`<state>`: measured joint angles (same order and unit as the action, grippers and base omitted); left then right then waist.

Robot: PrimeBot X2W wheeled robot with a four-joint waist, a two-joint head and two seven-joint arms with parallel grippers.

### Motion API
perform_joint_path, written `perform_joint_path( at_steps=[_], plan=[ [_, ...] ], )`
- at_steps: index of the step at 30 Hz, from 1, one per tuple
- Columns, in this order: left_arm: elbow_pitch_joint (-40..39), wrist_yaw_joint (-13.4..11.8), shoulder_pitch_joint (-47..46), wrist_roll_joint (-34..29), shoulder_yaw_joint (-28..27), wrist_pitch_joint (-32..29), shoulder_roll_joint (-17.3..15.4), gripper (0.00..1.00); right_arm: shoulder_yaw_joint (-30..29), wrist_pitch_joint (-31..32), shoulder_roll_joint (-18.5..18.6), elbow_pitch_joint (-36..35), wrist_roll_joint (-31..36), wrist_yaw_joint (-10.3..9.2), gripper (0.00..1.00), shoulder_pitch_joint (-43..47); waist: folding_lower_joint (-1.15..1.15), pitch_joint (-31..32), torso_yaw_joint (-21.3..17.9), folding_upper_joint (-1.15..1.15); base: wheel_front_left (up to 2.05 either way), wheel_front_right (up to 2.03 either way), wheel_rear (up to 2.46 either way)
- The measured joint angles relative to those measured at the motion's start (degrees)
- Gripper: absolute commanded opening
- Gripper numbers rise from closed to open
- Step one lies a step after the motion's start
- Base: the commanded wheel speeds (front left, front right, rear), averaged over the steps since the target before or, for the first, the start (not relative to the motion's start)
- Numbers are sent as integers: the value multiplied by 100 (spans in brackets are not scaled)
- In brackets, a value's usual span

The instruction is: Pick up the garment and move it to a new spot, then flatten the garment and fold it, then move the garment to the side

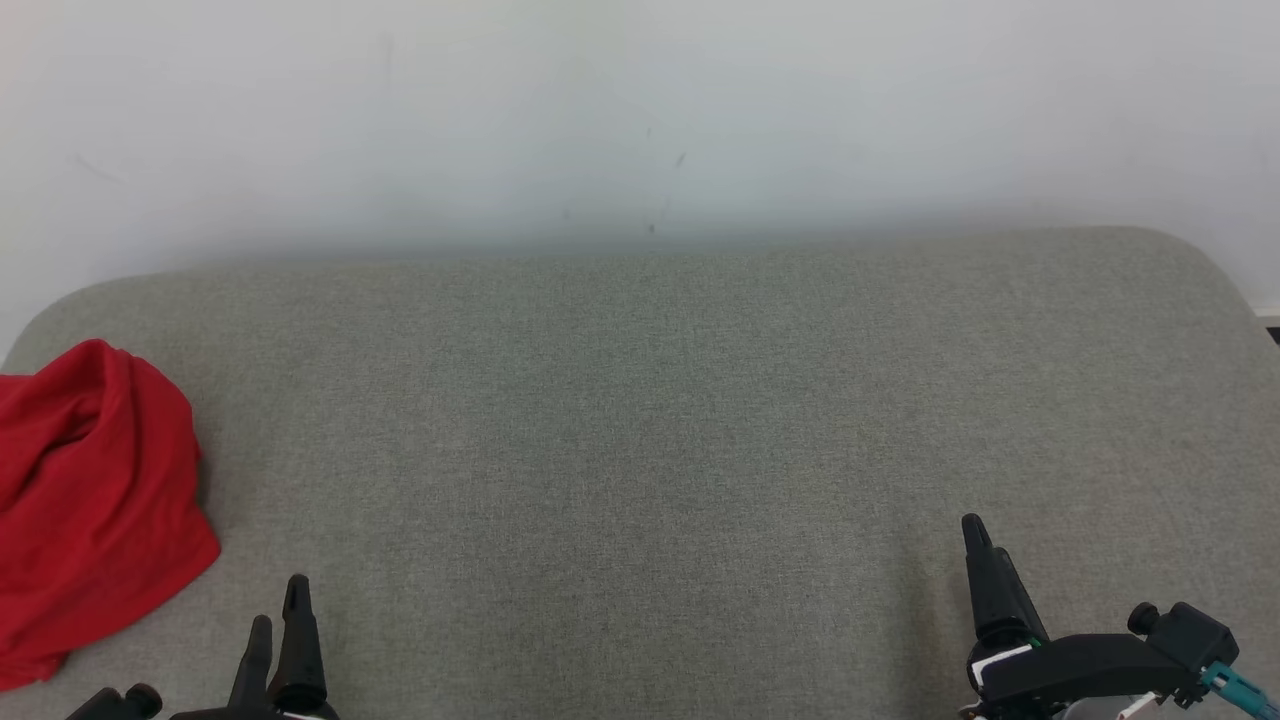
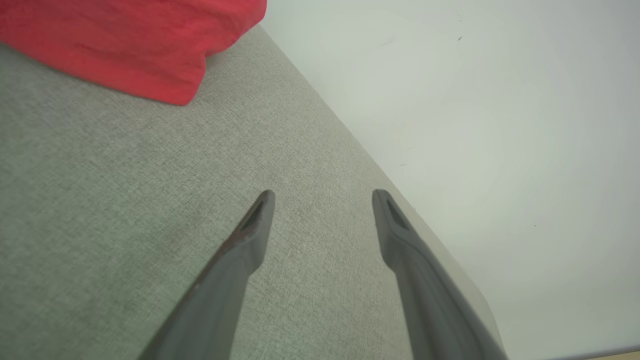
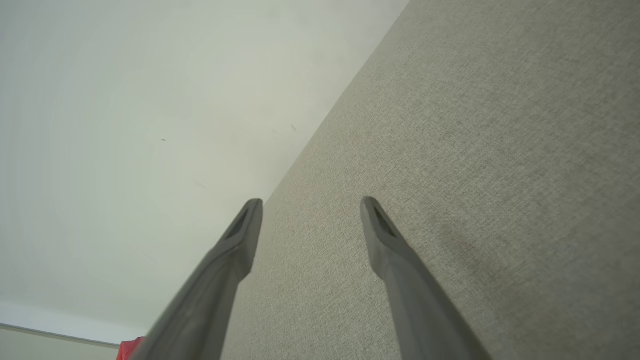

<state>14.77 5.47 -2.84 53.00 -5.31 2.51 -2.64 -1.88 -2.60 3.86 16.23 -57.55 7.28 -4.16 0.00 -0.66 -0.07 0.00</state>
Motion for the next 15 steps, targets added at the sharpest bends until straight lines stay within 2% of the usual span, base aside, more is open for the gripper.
perform_joint_path(
  at_steps=[15],
  plan=[
    [-107, -194, 49, -1234, 109, 294, -47, 100, 171, -282, 0, 126, 1126, 1, 100, -38, 0, -30, -18, 0, 0, 0, 0]
  ],
)
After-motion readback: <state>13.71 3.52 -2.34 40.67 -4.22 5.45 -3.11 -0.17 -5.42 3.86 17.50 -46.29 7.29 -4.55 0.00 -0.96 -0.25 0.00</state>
